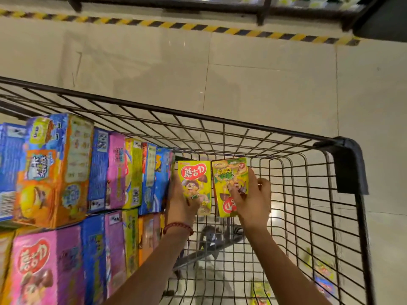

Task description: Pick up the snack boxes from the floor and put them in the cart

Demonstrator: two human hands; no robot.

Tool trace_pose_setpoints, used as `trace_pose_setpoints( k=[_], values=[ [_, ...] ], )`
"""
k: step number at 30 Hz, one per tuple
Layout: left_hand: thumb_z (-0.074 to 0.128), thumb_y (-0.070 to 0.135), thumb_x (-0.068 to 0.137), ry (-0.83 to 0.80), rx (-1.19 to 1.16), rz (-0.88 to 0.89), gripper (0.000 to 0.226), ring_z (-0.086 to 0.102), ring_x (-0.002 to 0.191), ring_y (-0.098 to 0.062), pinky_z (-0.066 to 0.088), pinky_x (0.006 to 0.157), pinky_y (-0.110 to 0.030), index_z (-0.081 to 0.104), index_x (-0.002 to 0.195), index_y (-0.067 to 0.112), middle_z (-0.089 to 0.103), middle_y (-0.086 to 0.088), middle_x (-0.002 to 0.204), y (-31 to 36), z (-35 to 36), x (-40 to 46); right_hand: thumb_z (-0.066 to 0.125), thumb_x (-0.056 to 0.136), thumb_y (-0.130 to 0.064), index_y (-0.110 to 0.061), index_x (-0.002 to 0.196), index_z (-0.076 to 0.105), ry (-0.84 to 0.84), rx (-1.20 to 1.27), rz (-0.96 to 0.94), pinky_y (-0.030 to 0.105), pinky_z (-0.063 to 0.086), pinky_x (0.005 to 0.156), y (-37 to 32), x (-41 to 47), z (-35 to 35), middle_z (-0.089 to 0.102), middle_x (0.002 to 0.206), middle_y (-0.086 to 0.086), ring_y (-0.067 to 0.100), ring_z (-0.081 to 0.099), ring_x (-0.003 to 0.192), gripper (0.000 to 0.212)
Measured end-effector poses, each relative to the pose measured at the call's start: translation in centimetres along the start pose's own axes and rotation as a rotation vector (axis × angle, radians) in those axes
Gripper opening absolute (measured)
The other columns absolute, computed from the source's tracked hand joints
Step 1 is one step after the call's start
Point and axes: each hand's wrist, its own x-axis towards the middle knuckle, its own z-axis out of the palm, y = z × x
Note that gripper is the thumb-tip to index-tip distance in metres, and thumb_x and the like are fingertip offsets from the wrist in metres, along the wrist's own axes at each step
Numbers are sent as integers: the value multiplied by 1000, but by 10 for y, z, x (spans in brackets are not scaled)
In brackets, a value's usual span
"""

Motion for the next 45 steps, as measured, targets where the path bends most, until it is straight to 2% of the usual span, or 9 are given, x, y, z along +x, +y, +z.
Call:
trace_pose_setpoints(
  k=[3,6,13,16,22,27,36,42,45],
  values=[
    [71,24,83,-28,194,9,94,8,145,-16,11,117,-31,6,151,13,9,-3,158,7,-5,-1,68,84,-37,-23,138,46,28,12,-30,34,46,87,-6,-4,-4,43,127,11,27,45,117,59],
    [63,27,88,-48,316,110,86,9,145,-16,9,114,-25,5,151,15,9,-4,159,25,-18,-7,67,86,-30,-18,138,47,54,-35,-83,35,42,91,-17,-11,-16,45,130,13,28,41,121,58],
    [49,35,94,-35,538,522,68,8,146,-16,5,119,-47,16,150,15,14,-2,158,94,-69,-51,73,79,-25,-7,128,56,318,-215,-251,51,45,93,-58,-54,-73,54,129,17,37,48,118,55],
    [40,40,96,-7,702,699,63,7,146,-14,-5,116,-45,17,150,19,14,4,158,129,-100,-78,74,77,-25,-9,127,57,427,-300,-310,53,43,96,-80,-78,-111,55,131,14,38,49,121,55],
    [34,42,98,9,926,950,62,2,146,-15,-6,113,-53,6,151,25,8,4,159,205,-144,-144,72,78,-29,-12,124,59,658,-443,-349,49,41,96,-102,-137,-198,57,130,9,33,45,120,51],
    [36,42,97,88,905,1206,58,10,145,-16,-2,112,-58,15,149,28,19,3,156,260,-152,-220,69,81,-35,-15,124,58,796,-559,-266,46,32,102,-95,-201,-284,56,133,8,33,49,122,48],
    [45,45,92,176,858,1546,57,21,142,-16,4,110,-63,29,144,27,33,3,149,301,-104,-362,68,81,-31,-10,122,60,1016,-640,-125,53,41,99,-14,-327,-394,59,127,14,37,54,116,47],
    [44,47,93,6,823,1622,58,23,142,-15,6,109,-64,28,146,28,31,2,151,250,-22,-458,81,69,-28,-8,116,66,1057,-629,33,57,44,96,105,-433,-398,63,121,15,38,59,111,53],
    [41,48,94,-97,869,1638,59,23,142,-14,6,110,-63,24,147,28,30,3,152,208,20,-499,75,74,-30,-7,114,65,1047,-649,105,54,45,93,175,-485,-387,63,117,17,39,60,107,47]
  ],
)
